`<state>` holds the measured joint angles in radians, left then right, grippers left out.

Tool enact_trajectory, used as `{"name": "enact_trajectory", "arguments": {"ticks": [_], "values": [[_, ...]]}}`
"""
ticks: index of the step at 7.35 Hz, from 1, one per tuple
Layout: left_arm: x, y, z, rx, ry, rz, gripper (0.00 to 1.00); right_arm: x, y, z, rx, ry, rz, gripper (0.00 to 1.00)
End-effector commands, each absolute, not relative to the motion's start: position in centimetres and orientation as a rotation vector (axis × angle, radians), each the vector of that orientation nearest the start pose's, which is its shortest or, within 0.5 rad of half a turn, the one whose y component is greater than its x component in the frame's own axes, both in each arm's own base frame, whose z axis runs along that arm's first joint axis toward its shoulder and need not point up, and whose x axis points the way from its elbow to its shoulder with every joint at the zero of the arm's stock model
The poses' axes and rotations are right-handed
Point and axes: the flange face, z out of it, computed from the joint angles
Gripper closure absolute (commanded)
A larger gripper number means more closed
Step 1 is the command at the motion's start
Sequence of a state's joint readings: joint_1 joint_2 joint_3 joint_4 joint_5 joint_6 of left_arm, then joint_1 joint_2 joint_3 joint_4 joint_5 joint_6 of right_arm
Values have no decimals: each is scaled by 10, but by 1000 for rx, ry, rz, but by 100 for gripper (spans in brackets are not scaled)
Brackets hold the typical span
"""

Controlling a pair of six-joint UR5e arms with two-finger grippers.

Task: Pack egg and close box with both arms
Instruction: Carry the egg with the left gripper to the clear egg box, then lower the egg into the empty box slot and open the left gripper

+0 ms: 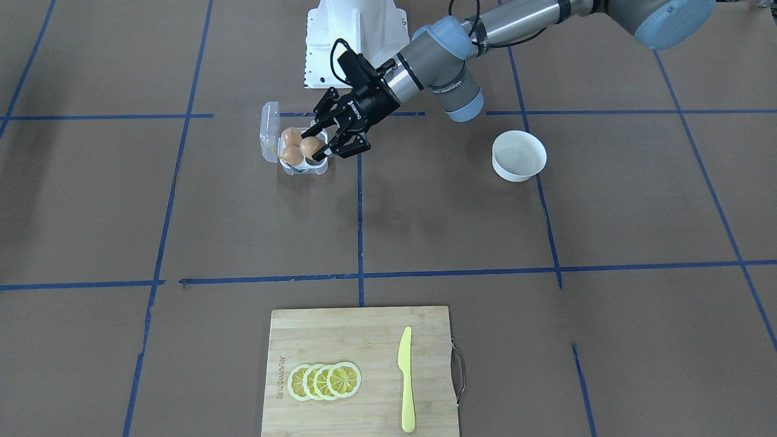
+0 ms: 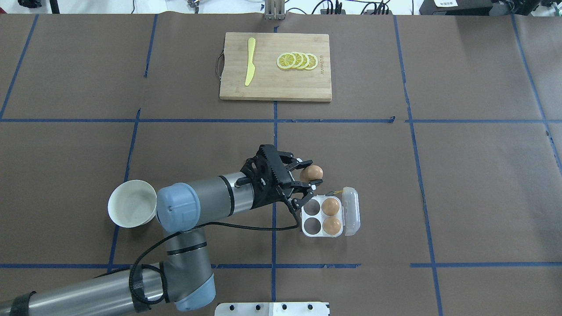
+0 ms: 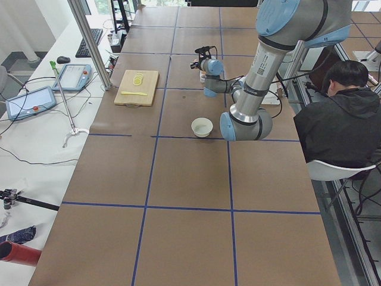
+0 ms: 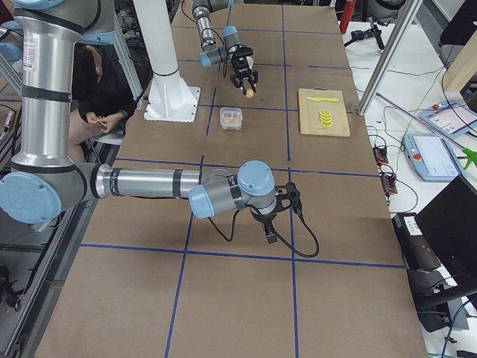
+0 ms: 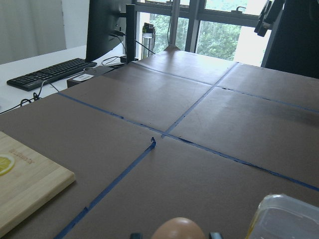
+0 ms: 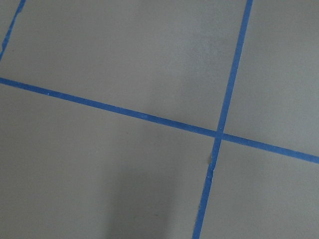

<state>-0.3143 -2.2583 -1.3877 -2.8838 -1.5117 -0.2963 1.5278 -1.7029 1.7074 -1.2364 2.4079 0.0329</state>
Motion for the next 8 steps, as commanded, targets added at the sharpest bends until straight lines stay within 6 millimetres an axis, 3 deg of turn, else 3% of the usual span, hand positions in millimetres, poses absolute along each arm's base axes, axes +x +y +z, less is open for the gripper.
{"name": "enact_trajectory", "arguments": {"ticks": [1,3,4,6,8], "values": [[647,-318,180,1321,1285,664,100,40,-454,613,286,-840,-150,0],[654,-314,190,1304,1277,676,99,40,-453,614,283,-841,-149,0],[654,-313,191,1302,1277,678,93,40,-453,615,281,-841,-148,0],[653,-312,193,1302,1278,680,80,40,-452,615,282,-841,-149,0],[651,-313,196,1302,1276,679,55,40,-453,614,283,-841,-149,0]]}}
